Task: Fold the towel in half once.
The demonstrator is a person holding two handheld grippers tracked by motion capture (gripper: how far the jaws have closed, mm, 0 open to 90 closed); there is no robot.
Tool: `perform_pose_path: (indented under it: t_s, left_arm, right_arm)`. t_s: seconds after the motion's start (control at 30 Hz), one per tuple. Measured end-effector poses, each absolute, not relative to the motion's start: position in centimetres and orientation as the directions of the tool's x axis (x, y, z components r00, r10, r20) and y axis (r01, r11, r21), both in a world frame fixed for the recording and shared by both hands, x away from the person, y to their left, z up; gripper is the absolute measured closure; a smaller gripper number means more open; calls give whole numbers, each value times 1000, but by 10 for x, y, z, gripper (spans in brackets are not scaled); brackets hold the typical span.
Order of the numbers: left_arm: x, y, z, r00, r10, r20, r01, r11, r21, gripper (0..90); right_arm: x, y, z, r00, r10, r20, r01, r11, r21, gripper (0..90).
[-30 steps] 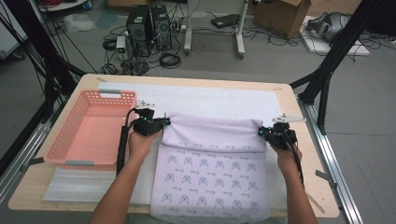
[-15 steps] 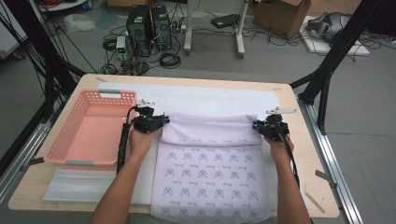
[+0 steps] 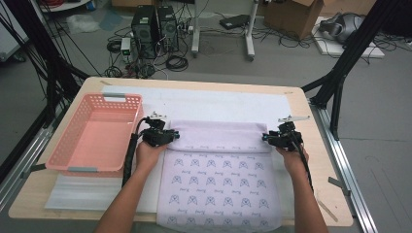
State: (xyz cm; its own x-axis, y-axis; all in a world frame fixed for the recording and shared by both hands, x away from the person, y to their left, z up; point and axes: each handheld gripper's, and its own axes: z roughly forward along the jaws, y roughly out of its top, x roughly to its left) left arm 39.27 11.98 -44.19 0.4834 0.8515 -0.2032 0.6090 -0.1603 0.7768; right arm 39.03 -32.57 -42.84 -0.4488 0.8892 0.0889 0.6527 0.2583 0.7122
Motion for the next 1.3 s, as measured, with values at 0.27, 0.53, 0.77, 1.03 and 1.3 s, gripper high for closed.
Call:
perform_pose_path:
  t_s: [0.27, 0.53, 0.77, 1.03, 1.3]
  left_arm:
    - [379, 123, -438, 521, 831, -194, 583, -181, 792, 898]
    - [360, 124, -436, 537, 818, -207, 559, -162, 813, 898]
    - [337, 131, -425, 572, 798, -188, 512, -168, 843, 898]
    - [300, 139, -424, 605, 774, -187, 477, -165, 863, 898]
    - [266, 150, -437, 619, 759, -199, 477, -163, 863, 898]
  right_arm:
    - [374, -330, -428, -475, 877, 77, 620, 272, 736, 871]
    - [354, -336, -426, -493, 865, 94, 596, 257, 760, 872]
    - [325, -342, -425, -527, 844, 98, 557, 256, 790, 873]
    - [290, -344, -428, -554, 828, 94, 525, 259, 810, 873]
    - [258, -341, -428, -580, 809, 91, 508, 272, 817, 873]
